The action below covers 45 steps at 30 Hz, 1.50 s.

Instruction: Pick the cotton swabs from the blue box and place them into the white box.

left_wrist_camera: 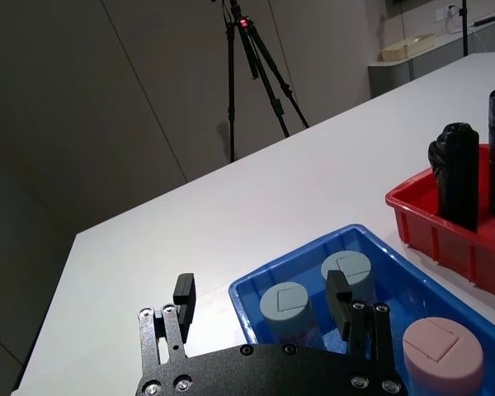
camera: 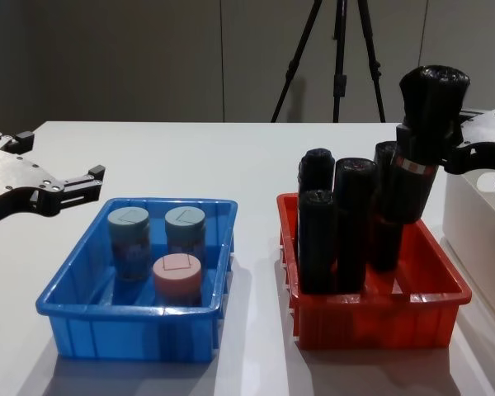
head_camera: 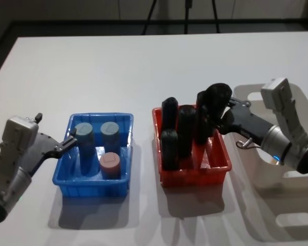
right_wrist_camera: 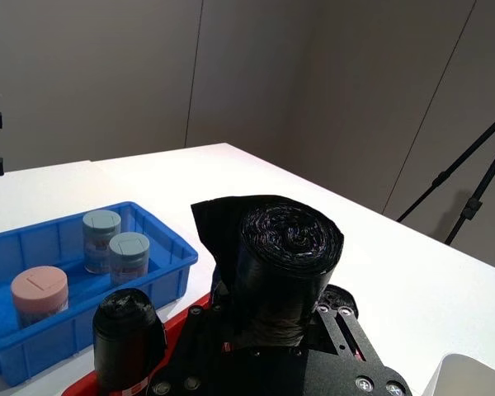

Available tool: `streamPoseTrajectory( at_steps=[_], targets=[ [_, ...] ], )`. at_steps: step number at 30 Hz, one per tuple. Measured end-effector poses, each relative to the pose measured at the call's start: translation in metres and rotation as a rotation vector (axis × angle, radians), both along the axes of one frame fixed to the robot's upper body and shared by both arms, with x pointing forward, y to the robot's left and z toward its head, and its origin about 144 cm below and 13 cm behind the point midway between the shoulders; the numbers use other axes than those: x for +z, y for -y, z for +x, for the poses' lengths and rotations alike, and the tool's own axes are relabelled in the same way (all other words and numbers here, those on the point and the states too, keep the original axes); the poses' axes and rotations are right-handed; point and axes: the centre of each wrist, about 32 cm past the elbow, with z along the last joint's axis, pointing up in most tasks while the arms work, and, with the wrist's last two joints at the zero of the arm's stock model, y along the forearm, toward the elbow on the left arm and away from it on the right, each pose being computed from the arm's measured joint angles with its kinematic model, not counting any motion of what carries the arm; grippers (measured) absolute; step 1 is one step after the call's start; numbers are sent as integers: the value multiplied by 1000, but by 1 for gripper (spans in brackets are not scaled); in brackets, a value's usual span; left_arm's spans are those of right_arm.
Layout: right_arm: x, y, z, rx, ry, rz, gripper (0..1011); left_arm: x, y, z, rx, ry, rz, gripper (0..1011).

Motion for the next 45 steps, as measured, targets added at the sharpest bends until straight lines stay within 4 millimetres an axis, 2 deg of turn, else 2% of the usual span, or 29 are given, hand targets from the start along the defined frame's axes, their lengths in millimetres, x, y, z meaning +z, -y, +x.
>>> streamPoseTrajectory(
  at_steps=[19, 45],
  targets=[
    [18, 23, -9, -93, 46, 21, 444, 0, 0, 0, 0, 0, 0, 1001],
    [23, 59, -6, -288, 92, -1, 444, 0, 0, 0, 0, 0, 0, 1002]
  ],
)
